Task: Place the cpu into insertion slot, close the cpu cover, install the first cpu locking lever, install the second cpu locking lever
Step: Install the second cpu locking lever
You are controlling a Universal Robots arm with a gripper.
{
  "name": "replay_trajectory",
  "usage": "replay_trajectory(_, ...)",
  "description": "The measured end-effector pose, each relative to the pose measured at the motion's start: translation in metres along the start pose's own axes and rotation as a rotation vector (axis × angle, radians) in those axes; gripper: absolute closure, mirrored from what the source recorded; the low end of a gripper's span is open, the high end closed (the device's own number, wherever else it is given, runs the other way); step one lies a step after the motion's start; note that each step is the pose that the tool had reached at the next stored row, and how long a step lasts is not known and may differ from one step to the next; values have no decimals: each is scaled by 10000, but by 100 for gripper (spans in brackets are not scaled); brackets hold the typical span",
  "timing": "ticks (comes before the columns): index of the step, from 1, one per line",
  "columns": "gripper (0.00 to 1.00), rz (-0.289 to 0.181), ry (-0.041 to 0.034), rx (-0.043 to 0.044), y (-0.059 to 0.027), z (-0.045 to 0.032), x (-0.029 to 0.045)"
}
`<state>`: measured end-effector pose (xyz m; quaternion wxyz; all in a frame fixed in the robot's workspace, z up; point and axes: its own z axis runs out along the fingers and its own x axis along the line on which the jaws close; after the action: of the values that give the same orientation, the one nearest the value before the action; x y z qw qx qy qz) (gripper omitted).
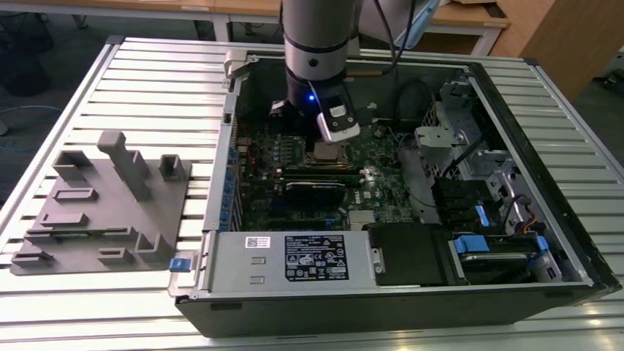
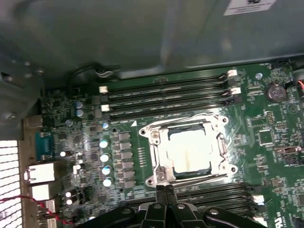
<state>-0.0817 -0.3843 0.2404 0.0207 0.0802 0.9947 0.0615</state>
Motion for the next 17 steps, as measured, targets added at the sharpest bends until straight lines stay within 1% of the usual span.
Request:
replay_trajectory(4,89,19,160,26,20,6,-123)
replay_trajectory(7,89,29,231,38,35,12,-220)
replay_trajectory(9,89,30,246,41,41,14,-259)
replay_trajectory(15,89,30,246,40,42,15,-265)
replay_trajectory(17,89,32,247,42,48,18,-302)
